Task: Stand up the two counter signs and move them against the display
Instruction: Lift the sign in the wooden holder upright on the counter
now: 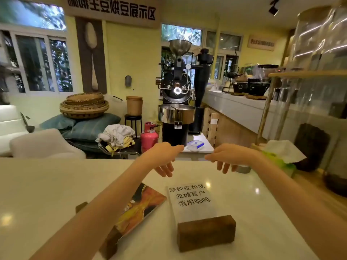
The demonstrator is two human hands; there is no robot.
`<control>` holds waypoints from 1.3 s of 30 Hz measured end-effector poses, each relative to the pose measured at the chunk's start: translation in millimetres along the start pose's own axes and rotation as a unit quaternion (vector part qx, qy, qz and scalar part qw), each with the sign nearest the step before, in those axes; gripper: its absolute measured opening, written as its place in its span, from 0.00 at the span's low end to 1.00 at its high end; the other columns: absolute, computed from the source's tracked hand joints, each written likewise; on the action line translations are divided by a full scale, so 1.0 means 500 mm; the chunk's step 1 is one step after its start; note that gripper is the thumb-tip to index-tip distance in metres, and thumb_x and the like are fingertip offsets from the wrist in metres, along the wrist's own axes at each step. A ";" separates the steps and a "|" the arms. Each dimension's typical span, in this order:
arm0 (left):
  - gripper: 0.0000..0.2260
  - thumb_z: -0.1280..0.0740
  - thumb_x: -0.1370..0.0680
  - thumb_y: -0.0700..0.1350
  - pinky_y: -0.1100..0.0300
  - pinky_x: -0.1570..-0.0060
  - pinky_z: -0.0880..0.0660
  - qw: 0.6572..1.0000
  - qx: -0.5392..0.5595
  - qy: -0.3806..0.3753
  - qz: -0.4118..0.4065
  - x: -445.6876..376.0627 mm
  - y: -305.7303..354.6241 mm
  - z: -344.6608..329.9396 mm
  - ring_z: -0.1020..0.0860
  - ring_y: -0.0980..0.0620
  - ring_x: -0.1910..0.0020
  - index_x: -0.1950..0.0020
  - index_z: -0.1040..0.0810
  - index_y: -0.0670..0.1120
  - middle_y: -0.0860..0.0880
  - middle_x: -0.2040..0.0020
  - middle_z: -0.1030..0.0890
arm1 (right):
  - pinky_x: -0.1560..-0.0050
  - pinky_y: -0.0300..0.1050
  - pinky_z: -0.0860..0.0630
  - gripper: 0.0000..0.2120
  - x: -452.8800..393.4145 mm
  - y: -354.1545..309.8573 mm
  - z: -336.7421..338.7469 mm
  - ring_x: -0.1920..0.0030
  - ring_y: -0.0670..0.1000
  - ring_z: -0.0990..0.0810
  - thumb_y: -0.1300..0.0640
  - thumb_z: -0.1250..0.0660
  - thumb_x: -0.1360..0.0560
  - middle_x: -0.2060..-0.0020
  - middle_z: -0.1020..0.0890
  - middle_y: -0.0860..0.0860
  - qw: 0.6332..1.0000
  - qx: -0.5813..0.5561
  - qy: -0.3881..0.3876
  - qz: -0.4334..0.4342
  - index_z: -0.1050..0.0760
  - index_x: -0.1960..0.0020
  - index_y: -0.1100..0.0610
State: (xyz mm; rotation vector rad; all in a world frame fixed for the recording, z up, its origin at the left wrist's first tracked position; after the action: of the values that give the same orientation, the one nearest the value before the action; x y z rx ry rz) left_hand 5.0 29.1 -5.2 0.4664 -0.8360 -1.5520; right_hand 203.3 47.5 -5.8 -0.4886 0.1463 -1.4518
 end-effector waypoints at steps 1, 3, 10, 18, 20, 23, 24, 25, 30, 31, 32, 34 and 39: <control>0.26 0.47 0.23 0.56 0.58 0.66 0.23 1.000 -0.009 0.003 0.008 0.001 -0.006 -0.007 0.20 0.47 0.67 0.40 0.29 0.35 0.43 0.63 0.21 | 0.59 0.46 0.23 0.21 0.000 0.009 -0.012 0.61 0.53 0.19 0.42 0.41 0.27 0.55 0.17 0.56 1.000 -0.010 -0.019 -0.014 0.25 0.48 0.59; 0.24 0.45 0.23 0.56 0.58 0.66 0.24 0.999 -0.027 0.014 0.020 -0.007 -0.027 -0.027 0.21 0.48 0.68 0.39 0.30 0.37 0.44 0.65 0.21 | 0.60 0.45 0.23 0.22 0.000 0.026 -0.038 0.60 0.53 0.19 0.41 0.41 0.26 0.56 0.18 0.55 0.998 -0.004 -0.054 -0.036 0.26 0.48 0.59; 0.25 0.44 0.24 0.57 0.55 0.60 0.22 0.997 -0.020 0.004 0.078 -0.009 -0.105 -0.103 0.20 0.46 0.64 0.39 0.31 0.37 0.41 0.58 0.21 | 0.58 0.47 0.21 0.26 -0.004 0.076 -0.134 0.61 0.53 0.18 0.41 0.41 0.26 0.60 0.19 0.54 0.986 -0.056 -0.121 -0.100 0.30 0.40 0.62; 0.27 0.44 0.24 0.57 0.54 0.63 0.20 0.993 0.021 0.010 0.113 -0.004 -0.155 -0.164 0.20 0.43 0.61 0.34 0.34 0.38 0.38 0.47 0.22 | 0.63 0.43 0.20 0.30 0.003 0.103 -0.184 0.63 0.51 0.21 0.41 0.38 0.28 0.60 0.22 0.54 0.969 -0.189 -0.109 -0.119 0.32 0.37 0.64; 0.27 0.42 0.25 0.56 0.54 0.64 0.20 0.991 0.054 0.010 0.121 -0.004 -0.160 -0.171 0.20 0.44 0.63 0.34 0.34 0.38 0.37 0.45 0.22 | 0.62 0.42 0.21 0.29 0.000 0.109 -0.193 0.61 0.51 0.21 0.42 0.37 0.28 0.58 0.22 0.54 0.965 -0.201 -0.107 -0.127 0.31 0.37 0.62; 0.26 0.37 0.26 0.54 0.53 0.63 0.19 0.986 0.097 0.011 0.136 0.000 -0.168 -0.178 0.19 0.43 0.59 0.35 0.32 0.37 0.38 0.45 0.21 | 0.60 0.44 0.21 0.29 -0.001 0.120 -0.205 0.58 0.52 0.22 0.45 0.31 0.32 0.55 0.23 0.54 0.959 -0.223 -0.106 -0.138 0.30 0.37 0.60; 0.26 0.35 0.27 0.52 0.53 0.62 0.18 0.986 0.094 0.009 0.134 0.004 -0.169 -0.181 0.19 0.43 0.57 0.36 0.31 0.37 0.40 0.47 0.21 | 0.58 0.45 0.21 0.30 -0.002 0.124 -0.208 0.58 0.52 0.22 0.46 0.29 0.34 0.53 0.22 0.55 0.958 -0.229 -0.106 -0.138 0.29 0.38 0.60; 0.24 0.34 0.27 0.51 0.53 0.62 0.18 0.988 0.090 0.006 0.128 0.005 -0.170 -0.183 0.19 0.44 0.57 0.38 0.30 0.37 0.42 0.51 0.21 | 0.53 0.47 0.21 0.29 -0.001 0.126 -0.211 0.56 0.52 0.22 0.47 0.27 0.35 0.50 0.22 0.56 0.957 -0.233 -0.106 -0.134 0.27 0.40 0.61; 0.14 0.29 0.29 0.41 0.64 0.72 0.22 0.988 0.115 -0.021 0.101 0.022 -0.163 -0.191 0.23 0.52 0.62 0.45 0.27 0.43 0.49 0.53 0.25 | 0.45 0.47 0.25 0.17 0.016 0.119 -0.215 0.56 0.49 0.25 0.52 0.27 0.34 0.52 0.22 0.52 0.954 -0.255 -0.116 -0.107 0.26 0.47 0.55; 0.13 0.29 0.30 0.41 0.66 0.73 0.23 0.988 0.116 -0.023 0.101 0.023 -0.162 -0.192 0.24 0.54 0.64 0.48 0.27 0.44 0.49 0.53 0.25 | 0.45 0.46 0.25 0.16 0.017 0.119 -0.215 0.56 0.48 0.25 0.53 0.27 0.33 0.56 0.22 0.49 0.954 -0.256 -0.113 -0.106 0.27 0.48 0.54; 0.13 0.29 0.30 0.40 0.67 0.75 0.23 0.988 0.115 -0.024 0.100 0.025 -0.161 -0.191 0.25 0.55 0.65 0.50 0.28 0.45 0.49 0.53 0.25 | 0.46 0.45 0.25 0.15 0.019 0.119 -0.215 0.56 0.48 0.26 0.54 0.27 0.33 0.58 0.23 0.48 0.955 -0.254 -0.110 -0.106 0.27 0.49 0.53; 0.13 0.29 0.30 0.40 0.67 0.76 0.23 0.988 0.116 -0.029 0.101 0.028 -0.159 -0.190 0.25 0.55 0.65 0.49 0.28 0.45 0.49 0.53 0.25 | 0.50 0.43 0.25 0.17 0.021 0.117 -0.217 0.56 0.48 0.26 0.55 0.27 0.33 0.59 0.22 0.46 0.958 -0.247 -0.102 -0.101 0.24 0.46 0.57; 0.24 0.28 0.31 0.37 0.62 0.69 0.20 0.987 0.124 -0.036 0.099 0.033 -0.153 -0.178 0.20 0.45 0.53 0.37 0.31 0.40 0.45 0.41 0.23 | 0.63 0.38 0.27 0.11 0.032 0.113 -0.216 0.61 0.47 0.27 0.58 0.28 0.32 0.62 0.23 0.46 0.959 -0.264 -0.059 -0.089 0.26 0.51 0.54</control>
State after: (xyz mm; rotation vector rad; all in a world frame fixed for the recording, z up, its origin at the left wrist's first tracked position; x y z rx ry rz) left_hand 14.3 -9.4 -117.0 0.4937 -1.1049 -1.2944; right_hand 215.2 9.4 -121.9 -1.0439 0.4090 -1.5523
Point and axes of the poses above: each hand's wrist, its own x-axis away from the middle knuckle, its own z-axis out of the back of the hand, y = z × x, the point moved 3 cm from there along -x, towards the middle knuckle
